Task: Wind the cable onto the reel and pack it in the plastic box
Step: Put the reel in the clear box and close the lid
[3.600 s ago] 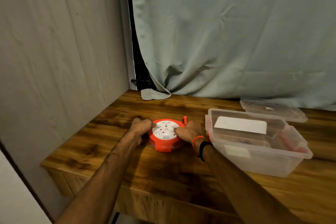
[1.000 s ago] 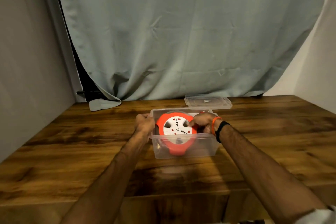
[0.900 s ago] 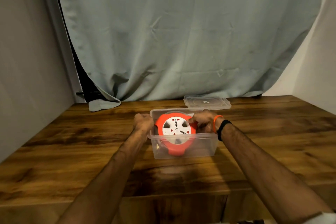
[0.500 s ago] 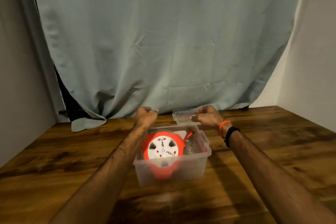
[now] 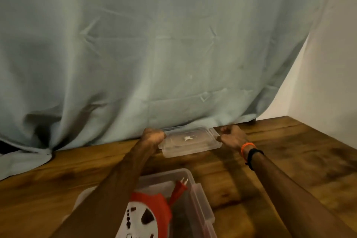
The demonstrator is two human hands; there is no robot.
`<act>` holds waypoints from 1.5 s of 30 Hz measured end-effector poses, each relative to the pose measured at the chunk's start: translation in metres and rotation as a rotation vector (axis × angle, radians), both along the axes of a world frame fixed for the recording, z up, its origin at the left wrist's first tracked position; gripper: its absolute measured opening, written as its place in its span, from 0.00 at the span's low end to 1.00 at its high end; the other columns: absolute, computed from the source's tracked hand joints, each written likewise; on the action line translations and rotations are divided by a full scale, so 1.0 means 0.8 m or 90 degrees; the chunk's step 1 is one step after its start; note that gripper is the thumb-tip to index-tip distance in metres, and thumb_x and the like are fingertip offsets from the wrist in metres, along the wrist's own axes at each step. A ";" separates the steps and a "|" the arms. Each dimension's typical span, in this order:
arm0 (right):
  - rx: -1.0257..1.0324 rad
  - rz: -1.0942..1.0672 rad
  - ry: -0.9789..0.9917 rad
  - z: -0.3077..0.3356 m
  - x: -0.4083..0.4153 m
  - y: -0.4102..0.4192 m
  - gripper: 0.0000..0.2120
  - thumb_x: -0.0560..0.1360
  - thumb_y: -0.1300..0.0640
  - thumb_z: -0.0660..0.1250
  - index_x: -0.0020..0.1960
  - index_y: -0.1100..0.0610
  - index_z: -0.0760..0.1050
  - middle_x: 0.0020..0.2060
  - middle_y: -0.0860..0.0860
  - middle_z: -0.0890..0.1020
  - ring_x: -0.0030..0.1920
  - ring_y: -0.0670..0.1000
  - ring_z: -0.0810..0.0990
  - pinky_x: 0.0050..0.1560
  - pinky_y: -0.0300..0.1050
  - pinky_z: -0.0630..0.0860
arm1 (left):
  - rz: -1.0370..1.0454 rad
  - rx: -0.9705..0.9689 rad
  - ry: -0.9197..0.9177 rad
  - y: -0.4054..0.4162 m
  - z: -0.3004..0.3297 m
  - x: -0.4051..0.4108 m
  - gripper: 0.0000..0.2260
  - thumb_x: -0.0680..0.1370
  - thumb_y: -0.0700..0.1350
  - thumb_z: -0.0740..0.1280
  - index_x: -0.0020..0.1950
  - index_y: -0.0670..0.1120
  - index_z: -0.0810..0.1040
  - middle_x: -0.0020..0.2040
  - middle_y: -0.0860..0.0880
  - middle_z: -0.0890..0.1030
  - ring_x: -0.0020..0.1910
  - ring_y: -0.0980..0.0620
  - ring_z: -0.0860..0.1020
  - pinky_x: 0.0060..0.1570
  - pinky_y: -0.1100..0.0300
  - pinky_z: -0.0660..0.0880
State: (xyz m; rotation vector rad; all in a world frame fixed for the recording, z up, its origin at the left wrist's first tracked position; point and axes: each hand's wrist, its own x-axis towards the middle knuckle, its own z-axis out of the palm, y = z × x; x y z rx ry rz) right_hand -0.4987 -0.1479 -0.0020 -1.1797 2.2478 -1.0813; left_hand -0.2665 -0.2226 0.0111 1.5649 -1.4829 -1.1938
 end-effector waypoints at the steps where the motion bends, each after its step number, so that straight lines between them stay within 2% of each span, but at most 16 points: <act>1: 0.012 -0.001 0.009 -0.004 -0.005 -0.011 0.19 0.71 0.57 0.72 0.61 0.58 0.76 0.61 0.54 0.79 0.62 0.55 0.76 0.61 0.45 0.71 | -0.002 0.016 -0.015 -0.012 -0.006 -0.007 0.12 0.76 0.36 0.68 0.58 0.34 0.79 0.48 0.38 0.78 0.47 0.43 0.78 0.41 0.51 0.76; 3: 0.039 0.001 0.032 -0.014 -0.015 -0.036 0.20 0.72 0.55 0.71 0.61 0.59 0.75 0.60 0.55 0.79 0.60 0.56 0.76 0.58 0.46 0.73 | 0.006 0.059 -0.032 -0.036 -0.017 -0.018 0.16 0.76 0.38 0.69 0.63 0.36 0.77 0.59 0.37 0.80 0.58 0.39 0.79 0.51 0.49 0.78; 5: 0.065 0.000 0.043 -0.025 -0.026 -0.064 0.19 0.72 0.53 0.70 0.60 0.60 0.76 0.57 0.57 0.80 0.57 0.57 0.77 0.56 0.48 0.75 | 0.003 0.104 -0.049 -0.062 -0.027 -0.032 0.18 0.78 0.41 0.69 0.67 0.39 0.74 0.64 0.40 0.77 0.62 0.38 0.76 0.52 0.50 0.74; 13: 0.083 -0.025 0.055 -0.048 -0.031 -0.095 0.14 0.70 0.53 0.71 0.53 0.60 0.79 0.51 0.57 0.82 0.47 0.55 0.77 0.43 0.42 0.72 | 0.002 0.175 -0.046 -0.097 -0.043 -0.042 0.19 0.77 0.42 0.71 0.66 0.38 0.74 0.63 0.40 0.78 0.61 0.37 0.76 0.52 0.45 0.74; 19: 0.005 -0.078 0.011 -0.039 -0.028 -0.079 0.09 0.71 0.59 0.70 0.50 0.58 0.81 0.53 0.56 0.83 0.56 0.57 0.79 0.52 0.41 0.72 | 0.010 0.162 -0.049 -0.081 -0.025 -0.027 0.16 0.77 0.38 0.70 0.64 0.38 0.75 0.63 0.38 0.78 0.61 0.37 0.76 0.52 0.45 0.76; 21: -0.019 -0.084 -0.008 -0.030 -0.026 -0.066 0.08 0.70 0.59 0.70 0.50 0.58 0.81 0.54 0.55 0.83 0.58 0.57 0.78 0.55 0.41 0.72 | 0.010 0.145 -0.039 -0.065 -0.015 -0.016 0.17 0.76 0.37 0.70 0.64 0.37 0.76 0.60 0.38 0.79 0.57 0.38 0.78 0.50 0.45 0.77; 25: -0.065 -0.087 -0.053 -0.002 -0.005 -0.027 0.09 0.70 0.58 0.70 0.50 0.57 0.81 0.55 0.55 0.83 0.59 0.57 0.78 0.60 0.41 0.71 | 0.020 0.076 0.004 -0.014 0.017 0.024 0.14 0.75 0.34 0.69 0.61 0.36 0.77 0.41 0.42 0.77 0.36 0.46 0.77 0.29 0.56 0.75; 26: -0.077 -0.085 -0.058 0.005 0.002 -0.018 0.07 0.70 0.58 0.71 0.48 0.57 0.82 0.54 0.55 0.83 0.58 0.57 0.78 0.58 0.41 0.72 | 0.028 0.064 0.012 -0.003 0.024 0.035 0.15 0.75 0.34 0.69 0.61 0.36 0.76 0.41 0.42 0.78 0.36 0.46 0.77 0.28 0.57 0.75; 29: -0.108 -0.060 -0.082 0.033 0.033 0.020 0.03 0.70 0.58 0.71 0.39 0.58 0.81 0.48 0.55 0.85 0.51 0.56 0.81 0.51 0.41 0.74 | 0.071 0.029 0.053 0.038 0.044 0.081 0.19 0.75 0.34 0.69 0.66 0.38 0.72 0.56 0.38 0.80 0.46 0.42 0.79 0.29 0.54 0.74; 32: -0.128 -0.014 -0.105 0.054 0.061 0.051 0.07 0.68 0.58 0.71 0.40 0.62 0.82 0.42 0.57 0.85 0.45 0.58 0.82 0.51 0.49 0.80 | 0.112 -0.025 0.083 0.076 0.060 0.127 0.19 0.75 0.33 0.69 0.64 0.39 0.71 0.54 0.37 0.78 0.42 0.43 0.78 0.37 0.53 0.77; 35: -0.130 0.050 -0.138 0.071 0.094 0.085 0.07 0.66 0.60 0.71 0.39 0.64 0.81 0.36 0.58 0.83 0.40 0.59 0.81 0.46 0.51 0.79 | 0.161 -0.069 0.106 0.114 0.069 0.172 0.20 0.74 0.32 0.70 0.64 0.38 0.71 0.56 0.36 0.79 0.49 0.39 0.80 0.45 0.47 0.80; 36: -0.133 0.073 -0.153 0.074 0.104 0.094 0.06 0.66 0.61 0.71 0.40 0.65 0.81 0.34 0.58 0.81 0.38 0.57 0.79 0.42 0.50 0.77 | 0.169 -0.076 0.119 0.125 0.070 0.185 0.18 0.73 0.31 0.70 0.62 0.37 0.73 0.52 0.36 0.80 0.46 0.40 0.81 0.40 0.50 0.81; 38: -0.140 0.113 -0.183 0.078 0.128 0.114 0.09 0.67 0.64 0.71 0.45 0.68 0.81 0.34 0.58 0.77 0.34 0.55 0.75 0.37 0.48 0.73 | 0.187 -0.072 0.147 0.155 0.073 0.212 0.08 0.73 0.29 0.69 0.48 0.38 0.73 0.38 0.40 0.80 0.31 0.45 0.79 0.22 0.60 0.76; 40: -0.139 0.140 -0.217 0.081 0.149 0.131 0.07 0.68 0.67 0.71 0.46 0.65 0.80 0.33 0.58 0.74 0.30 0.53 0.71 0.30 0.43 0.68 | 0.202 -0.057 0.132 0.178 0.075 0.232 0.10 0.74 0.29 0.68 0.42 0.40 0.71 0.33 0.41 0.78 0.25 0.48 0.75 0.18 0.63 0.72; 43: -0.117 0.167 -0.268 0.082 0.172 0.150 0.06 0.68 0.68 0.69 0.44 0.62 0.78 0.32 0.57 0.73 0.28 0.51 0.69 0.28 0.39 0.66 | 0.232 -0.055 0.128 0.201 0.075 0.256 0.14 0.72 0.27 0.70 0.52 0.38 0.72 0.38 0.41 0.75 0.31 0.47 0.76 0.18 0.60 0.73; 45: -0.113 0.174 -0.277 0.082 0.181 0.161 0.07 0.67 0.70 0.68 0.45 0.65 0.79 0.31 0.57 0.74 0.27 0.51 0.69 0.25 0.37 0.66 | 0.234 -0.051 0.123 0.213 0.073 0.267 0.19 0.72 0.27 0.71 0.59 0.37 0.72 0.42 0.40 0.78 0.34 0.45 0.78 0.24 0.54 0.77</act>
